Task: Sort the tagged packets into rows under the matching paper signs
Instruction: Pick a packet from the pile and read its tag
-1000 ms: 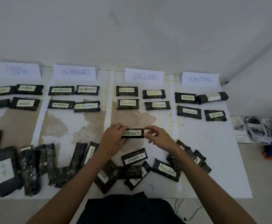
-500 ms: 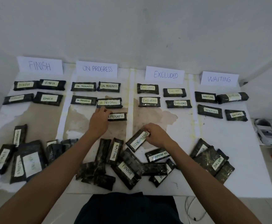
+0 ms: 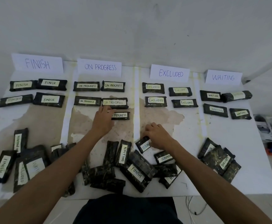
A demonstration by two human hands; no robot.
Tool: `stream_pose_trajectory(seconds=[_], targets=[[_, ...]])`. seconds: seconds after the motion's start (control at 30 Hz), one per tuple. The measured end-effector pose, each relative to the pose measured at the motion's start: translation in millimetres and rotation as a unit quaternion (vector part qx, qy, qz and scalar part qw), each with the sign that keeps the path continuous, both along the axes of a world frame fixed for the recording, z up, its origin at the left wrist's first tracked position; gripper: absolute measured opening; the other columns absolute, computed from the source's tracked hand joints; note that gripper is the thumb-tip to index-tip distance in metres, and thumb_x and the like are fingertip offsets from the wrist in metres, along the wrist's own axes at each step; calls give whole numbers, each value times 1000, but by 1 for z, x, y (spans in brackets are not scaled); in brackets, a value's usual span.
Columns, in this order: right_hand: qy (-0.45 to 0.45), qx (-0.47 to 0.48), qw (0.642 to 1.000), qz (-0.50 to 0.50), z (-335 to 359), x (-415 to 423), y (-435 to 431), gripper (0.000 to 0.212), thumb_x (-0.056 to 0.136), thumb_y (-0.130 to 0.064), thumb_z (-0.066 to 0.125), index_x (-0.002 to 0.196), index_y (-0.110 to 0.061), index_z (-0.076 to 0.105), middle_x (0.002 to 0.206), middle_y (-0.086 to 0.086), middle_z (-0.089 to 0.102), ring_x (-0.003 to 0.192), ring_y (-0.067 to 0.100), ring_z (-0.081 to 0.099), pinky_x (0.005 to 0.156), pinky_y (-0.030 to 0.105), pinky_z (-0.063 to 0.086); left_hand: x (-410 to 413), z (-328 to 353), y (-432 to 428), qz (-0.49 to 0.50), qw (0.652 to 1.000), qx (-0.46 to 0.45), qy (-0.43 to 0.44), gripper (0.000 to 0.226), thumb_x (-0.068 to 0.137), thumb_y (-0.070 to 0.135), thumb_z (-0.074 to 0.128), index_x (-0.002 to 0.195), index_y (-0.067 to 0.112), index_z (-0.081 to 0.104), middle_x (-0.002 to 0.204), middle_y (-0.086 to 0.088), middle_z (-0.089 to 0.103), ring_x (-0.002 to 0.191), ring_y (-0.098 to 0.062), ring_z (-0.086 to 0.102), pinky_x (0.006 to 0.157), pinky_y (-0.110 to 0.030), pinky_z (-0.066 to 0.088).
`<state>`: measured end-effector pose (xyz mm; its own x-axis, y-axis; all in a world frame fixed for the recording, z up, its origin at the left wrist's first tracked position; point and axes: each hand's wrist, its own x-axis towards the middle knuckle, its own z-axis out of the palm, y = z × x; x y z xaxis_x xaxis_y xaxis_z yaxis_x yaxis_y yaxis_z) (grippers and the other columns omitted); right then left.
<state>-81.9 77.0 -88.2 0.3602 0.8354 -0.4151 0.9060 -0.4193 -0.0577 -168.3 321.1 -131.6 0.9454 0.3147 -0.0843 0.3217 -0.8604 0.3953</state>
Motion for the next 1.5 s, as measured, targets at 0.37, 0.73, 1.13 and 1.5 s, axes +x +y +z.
stream_pose_trajectory(seconds=[0.37, 0.73, 1.13, 1.5], targets=[[339, 200, 816, -425, 42, -25, 18, 33, 78, -15, 74, 102, -15, 50, 91, 3, 61, 80, 18, 62, 67, 30, 54, -74, 60, -90, 105, 928, -356, 32, 52, 83, 23, 67, 131, 20, 48, 120, 0, 53, 101, -12, 54, 85, -26, 46], [417, 228, 754, -453, 40, -64, 84, 39, 81, -21, 72, 116, -15, 53, 99, 4, 65, 86, 18, 68, 75, 35, 59, -79, 52, -40, 71, 976, -203, 28, 66, 72, 29, 70, 131, 15, 44, 107, -5, 49, 97, -22, 53, 78, -35, 50], [284, 100, 838, -454, 4, -70, 55, 31, 84, -22, 63, 111, -9, 54, 99, 10, 62, 83, 21, 60, 62, 24, 44, -60, 11, 80, 44, 994, 14, 99, 61, 74, -6, 59, 132, 3, 44, 125, -17, 48, 115, -37, 43, 91, -47, 46], [111, -35, 927, -356, -7, -122, 72, 79, 79, -55, 62, 132, -7, 29, 122, 15, 49, 109, 33, 49, 90, 43, 43, -62, 13, 77, 51, 996, -3, 76, 66, 70, -6, 60, 133, 5, 45, 129, -19, 45, 118, -37, 39, 93, -46, 42]])
